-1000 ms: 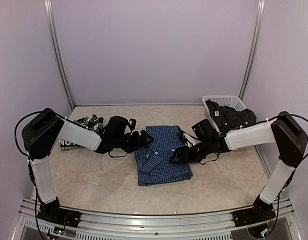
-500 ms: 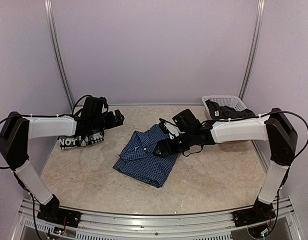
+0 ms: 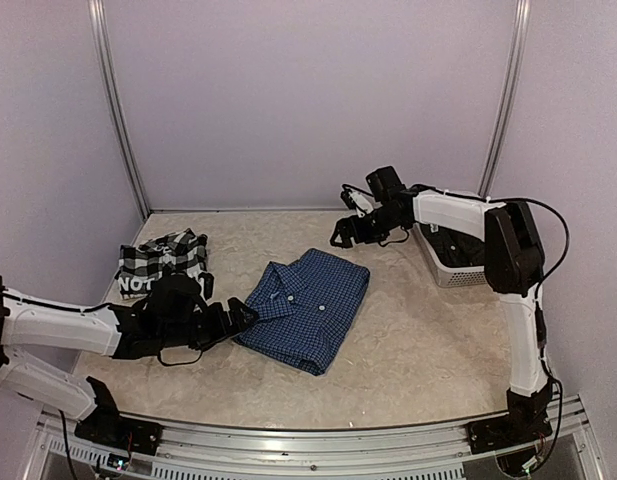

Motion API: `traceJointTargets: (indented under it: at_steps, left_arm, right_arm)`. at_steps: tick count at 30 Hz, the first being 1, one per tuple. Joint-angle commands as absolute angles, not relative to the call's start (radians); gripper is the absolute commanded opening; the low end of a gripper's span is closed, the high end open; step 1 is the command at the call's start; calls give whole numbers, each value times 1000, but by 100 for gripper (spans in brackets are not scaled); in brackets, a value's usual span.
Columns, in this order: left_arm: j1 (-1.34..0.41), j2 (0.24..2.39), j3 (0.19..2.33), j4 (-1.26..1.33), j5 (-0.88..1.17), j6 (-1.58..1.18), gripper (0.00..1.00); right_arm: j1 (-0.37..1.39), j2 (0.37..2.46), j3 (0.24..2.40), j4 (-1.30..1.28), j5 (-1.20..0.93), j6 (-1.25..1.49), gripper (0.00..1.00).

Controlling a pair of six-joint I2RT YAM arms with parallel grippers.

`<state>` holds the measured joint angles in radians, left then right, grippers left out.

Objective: Fold and stack the long sleeve shirts
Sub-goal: Rotate the square-folded shirt at the center of the board.

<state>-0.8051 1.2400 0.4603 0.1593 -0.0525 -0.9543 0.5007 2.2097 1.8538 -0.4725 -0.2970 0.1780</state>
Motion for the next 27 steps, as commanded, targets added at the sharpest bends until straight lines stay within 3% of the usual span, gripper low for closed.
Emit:
traceJointTargets:
  at_steps: [1,14,19,27]
  left_arm:
    - [-846,1320,432,339,-8,-1085,99]
    - [-860,1550,393,594,87,-1196,99]
    - [-795,1570,389,637,104,-1178,91]
    - [-612,1629,521,548,193,-1014,90]
  right_arm:
    - [479,2320,1958,-618,-453,121,88]
    - [466,2401,1938,-649,-623,103,84]
    - [459,2268,1730,-534,-598,153,78]
    - [488,1978,1284,-293,-579,292,68]
